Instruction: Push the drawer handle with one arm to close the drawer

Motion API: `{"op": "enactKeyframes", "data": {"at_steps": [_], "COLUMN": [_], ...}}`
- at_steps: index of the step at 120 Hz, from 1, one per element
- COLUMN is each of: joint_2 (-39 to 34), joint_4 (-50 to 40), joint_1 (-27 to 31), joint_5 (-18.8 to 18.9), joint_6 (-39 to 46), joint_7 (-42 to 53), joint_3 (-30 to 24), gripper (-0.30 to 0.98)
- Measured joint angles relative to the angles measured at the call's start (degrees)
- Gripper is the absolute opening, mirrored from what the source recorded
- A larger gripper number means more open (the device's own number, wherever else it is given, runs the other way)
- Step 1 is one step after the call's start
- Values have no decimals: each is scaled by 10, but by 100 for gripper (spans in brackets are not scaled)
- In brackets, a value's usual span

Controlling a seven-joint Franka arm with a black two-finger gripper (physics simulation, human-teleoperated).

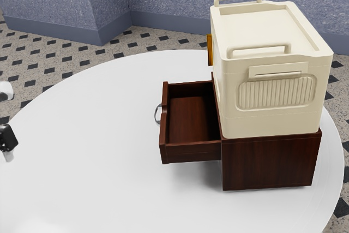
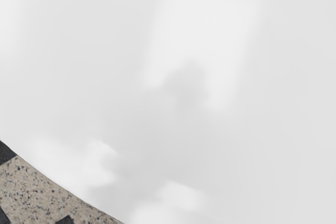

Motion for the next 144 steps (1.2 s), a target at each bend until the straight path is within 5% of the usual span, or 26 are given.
{"op": "enactKeyframes", "data": {"at_steps": [18,58,76,89,112,135,144], "joint_2": [178,303,312,299,273,263,259], "joint_4": [67,153,143,141,108,101,101], "joint_1": [-70,-153,-216,-267,-284,-312,-318], "joint_5": [34,38,37,84,125,130,98], "joint_6": [118,262,293,293,310,345,357], "joint_7": [28,101,182,251,378,499,542], "joint_3": [29,41,100,151,164,162,163], "gripper": [66,66,66,66,66,66,66]}}
